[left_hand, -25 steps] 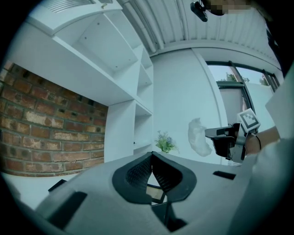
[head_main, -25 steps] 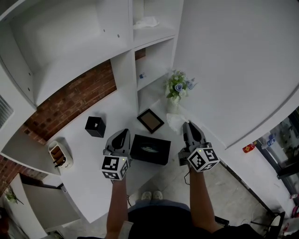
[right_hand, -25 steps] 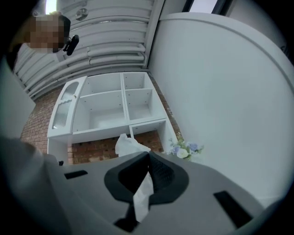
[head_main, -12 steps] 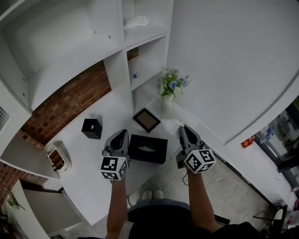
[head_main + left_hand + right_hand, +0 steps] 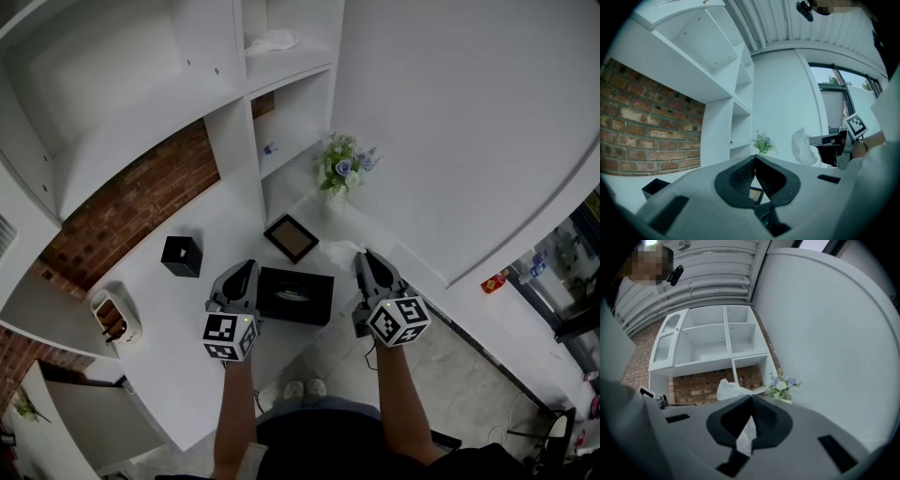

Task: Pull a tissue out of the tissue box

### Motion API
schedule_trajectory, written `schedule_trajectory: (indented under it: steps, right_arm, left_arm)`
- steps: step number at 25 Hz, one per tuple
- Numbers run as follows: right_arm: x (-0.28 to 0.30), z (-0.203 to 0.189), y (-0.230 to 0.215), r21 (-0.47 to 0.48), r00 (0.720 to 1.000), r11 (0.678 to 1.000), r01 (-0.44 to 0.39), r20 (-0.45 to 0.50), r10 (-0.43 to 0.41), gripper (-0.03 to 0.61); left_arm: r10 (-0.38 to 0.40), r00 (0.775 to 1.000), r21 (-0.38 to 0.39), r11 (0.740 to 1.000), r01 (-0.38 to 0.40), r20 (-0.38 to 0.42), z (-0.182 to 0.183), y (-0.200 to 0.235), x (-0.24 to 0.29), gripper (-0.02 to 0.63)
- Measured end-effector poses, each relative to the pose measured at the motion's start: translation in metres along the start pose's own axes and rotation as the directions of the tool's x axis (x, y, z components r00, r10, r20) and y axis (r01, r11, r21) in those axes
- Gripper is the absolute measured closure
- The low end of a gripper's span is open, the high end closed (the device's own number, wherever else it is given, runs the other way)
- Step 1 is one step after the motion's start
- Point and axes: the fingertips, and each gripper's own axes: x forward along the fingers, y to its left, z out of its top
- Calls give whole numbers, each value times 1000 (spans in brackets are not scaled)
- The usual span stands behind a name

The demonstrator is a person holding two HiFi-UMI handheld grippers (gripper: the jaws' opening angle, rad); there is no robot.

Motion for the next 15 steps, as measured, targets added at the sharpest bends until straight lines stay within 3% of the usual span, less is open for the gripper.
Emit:
schedule_trajectory:
  steps: [15]
  right_arm:
    - [-1, -3, 0, 0, 1000, 1000, -8, -13, 8, 580]
  left_arm:
    - [-1, 1000, 1, 1000, 1, -10, -3, -2, 0, 604]
